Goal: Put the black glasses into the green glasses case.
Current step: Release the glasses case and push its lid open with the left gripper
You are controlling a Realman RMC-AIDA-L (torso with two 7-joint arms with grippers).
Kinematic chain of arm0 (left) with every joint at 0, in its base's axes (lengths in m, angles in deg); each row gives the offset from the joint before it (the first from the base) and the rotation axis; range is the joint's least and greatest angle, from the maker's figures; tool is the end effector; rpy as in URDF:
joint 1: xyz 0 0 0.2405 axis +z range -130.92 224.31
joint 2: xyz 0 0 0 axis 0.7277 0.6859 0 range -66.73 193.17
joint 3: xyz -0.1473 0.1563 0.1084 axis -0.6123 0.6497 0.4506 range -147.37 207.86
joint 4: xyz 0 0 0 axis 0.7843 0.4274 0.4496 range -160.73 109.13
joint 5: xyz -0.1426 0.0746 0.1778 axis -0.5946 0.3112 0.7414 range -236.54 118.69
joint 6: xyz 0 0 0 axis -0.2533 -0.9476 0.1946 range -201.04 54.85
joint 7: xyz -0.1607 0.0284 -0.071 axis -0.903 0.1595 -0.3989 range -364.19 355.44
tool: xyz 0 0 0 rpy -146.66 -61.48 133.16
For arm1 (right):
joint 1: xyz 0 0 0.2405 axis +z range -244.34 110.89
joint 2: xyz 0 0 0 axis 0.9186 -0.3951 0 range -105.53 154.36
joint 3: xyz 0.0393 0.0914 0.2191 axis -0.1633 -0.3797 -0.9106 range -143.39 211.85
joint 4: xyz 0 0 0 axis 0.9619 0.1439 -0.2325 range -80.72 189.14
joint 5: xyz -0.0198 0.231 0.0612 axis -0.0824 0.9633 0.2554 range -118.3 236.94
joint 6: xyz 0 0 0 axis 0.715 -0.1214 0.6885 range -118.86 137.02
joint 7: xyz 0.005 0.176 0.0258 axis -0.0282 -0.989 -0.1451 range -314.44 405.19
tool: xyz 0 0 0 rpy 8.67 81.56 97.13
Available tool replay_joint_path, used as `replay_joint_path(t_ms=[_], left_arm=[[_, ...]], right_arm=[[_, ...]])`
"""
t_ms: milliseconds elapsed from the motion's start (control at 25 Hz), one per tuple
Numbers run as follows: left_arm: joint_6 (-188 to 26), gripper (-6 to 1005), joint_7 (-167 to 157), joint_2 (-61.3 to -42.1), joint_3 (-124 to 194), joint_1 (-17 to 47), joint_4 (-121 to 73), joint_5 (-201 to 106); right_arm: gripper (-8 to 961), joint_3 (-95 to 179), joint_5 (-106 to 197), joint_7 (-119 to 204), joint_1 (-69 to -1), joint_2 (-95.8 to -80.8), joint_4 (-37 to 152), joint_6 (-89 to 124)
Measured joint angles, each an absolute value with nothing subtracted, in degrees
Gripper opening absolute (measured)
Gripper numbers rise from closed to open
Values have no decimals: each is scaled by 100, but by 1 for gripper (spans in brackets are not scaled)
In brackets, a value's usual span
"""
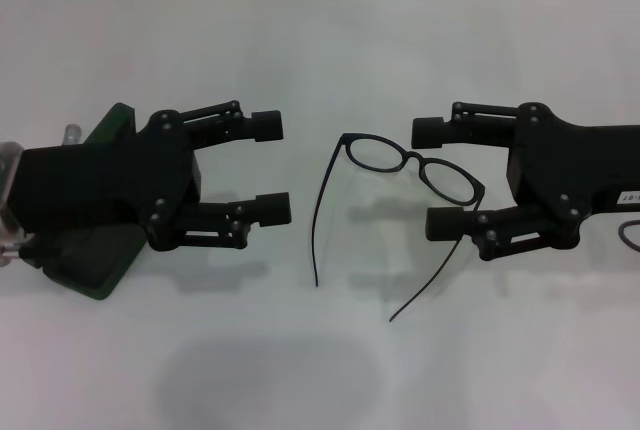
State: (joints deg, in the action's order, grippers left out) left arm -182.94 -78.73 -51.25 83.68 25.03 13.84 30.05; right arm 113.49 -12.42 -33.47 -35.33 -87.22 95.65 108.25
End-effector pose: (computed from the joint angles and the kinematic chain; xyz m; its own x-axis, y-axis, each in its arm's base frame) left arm -0.2223 0.2965 0.0254 0.6653 0.1657 0.7279 0.2177 -0.9757 0.0231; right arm 0.1379 0.3291 -0.0143 0.7170 -0.1389 -0.6831 -0.0486 -0.9875 0.1499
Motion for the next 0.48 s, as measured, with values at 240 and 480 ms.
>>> replay_joint_path(t_ms=[240, 480], left_arm=[[-18295, 878, -7874, -5137, 8367, 2503, 1344, 3006], [-18199, 877, -8038, -5206, 8247, 2450, 1489, 3011]], right_arm=[[872, 11262, -1241, -3326, -3605, -8750, 9569, 10837], [872, 10948, -1259, -3261, -3757, -8785, 9557, 10848]])
